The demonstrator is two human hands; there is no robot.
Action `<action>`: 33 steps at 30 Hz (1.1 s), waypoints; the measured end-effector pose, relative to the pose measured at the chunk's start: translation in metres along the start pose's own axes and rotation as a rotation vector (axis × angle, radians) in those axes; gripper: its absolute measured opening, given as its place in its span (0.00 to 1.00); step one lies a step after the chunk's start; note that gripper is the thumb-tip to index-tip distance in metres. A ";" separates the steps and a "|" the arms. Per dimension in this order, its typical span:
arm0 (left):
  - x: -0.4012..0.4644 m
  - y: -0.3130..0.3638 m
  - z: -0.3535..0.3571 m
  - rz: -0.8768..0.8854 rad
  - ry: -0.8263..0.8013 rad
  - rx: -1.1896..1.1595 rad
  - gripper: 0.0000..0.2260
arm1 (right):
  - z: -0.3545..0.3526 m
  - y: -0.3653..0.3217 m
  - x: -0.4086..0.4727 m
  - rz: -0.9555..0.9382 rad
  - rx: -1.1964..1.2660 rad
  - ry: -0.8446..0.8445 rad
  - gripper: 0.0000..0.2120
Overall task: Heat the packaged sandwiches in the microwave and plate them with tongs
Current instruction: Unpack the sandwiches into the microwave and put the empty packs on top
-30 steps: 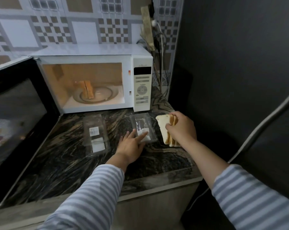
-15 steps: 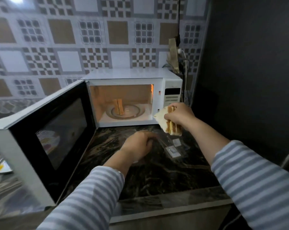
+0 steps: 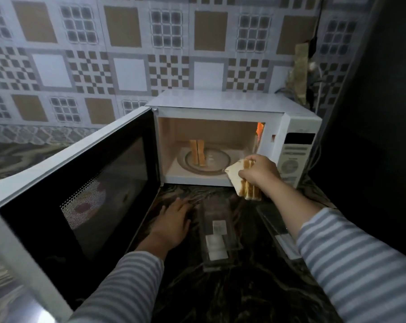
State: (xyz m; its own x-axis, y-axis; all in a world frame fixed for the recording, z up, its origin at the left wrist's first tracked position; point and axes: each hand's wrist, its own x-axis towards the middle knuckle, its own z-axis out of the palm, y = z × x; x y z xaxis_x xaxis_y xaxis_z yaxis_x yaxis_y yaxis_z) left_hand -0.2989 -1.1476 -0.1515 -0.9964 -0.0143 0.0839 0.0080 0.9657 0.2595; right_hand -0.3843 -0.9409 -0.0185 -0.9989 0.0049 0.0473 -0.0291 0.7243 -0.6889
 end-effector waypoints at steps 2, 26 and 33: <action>0.017 -0.008 0.008 0.012 -0.038 0.023 0.23 | 0.012 -0.001 0.025 -0.017 -0.006 -0.007 0.22; 0.049 -0.031 0.038 0.080 0.081 -0.062 0.30 | 0.125 -0.029 0.204 -0.123 -0.156 0.046 0.19; 0.048 -0.031 0.037 0.081 0.058 -0.074 0.30 | 0.121 -0.029 0.203 -0.098 -0.150 -0.032 0.27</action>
State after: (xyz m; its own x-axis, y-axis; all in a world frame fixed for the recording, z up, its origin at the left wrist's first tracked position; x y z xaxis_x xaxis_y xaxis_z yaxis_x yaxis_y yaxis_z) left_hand -0.3504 -1.1690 -0.1914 -0.9857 0.0464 0.1623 0.0970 0.9424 0.3201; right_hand -0.5906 -1.0442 -0.0768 -0.9923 -0.0907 0.0843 -0.1226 0.8147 -0.5668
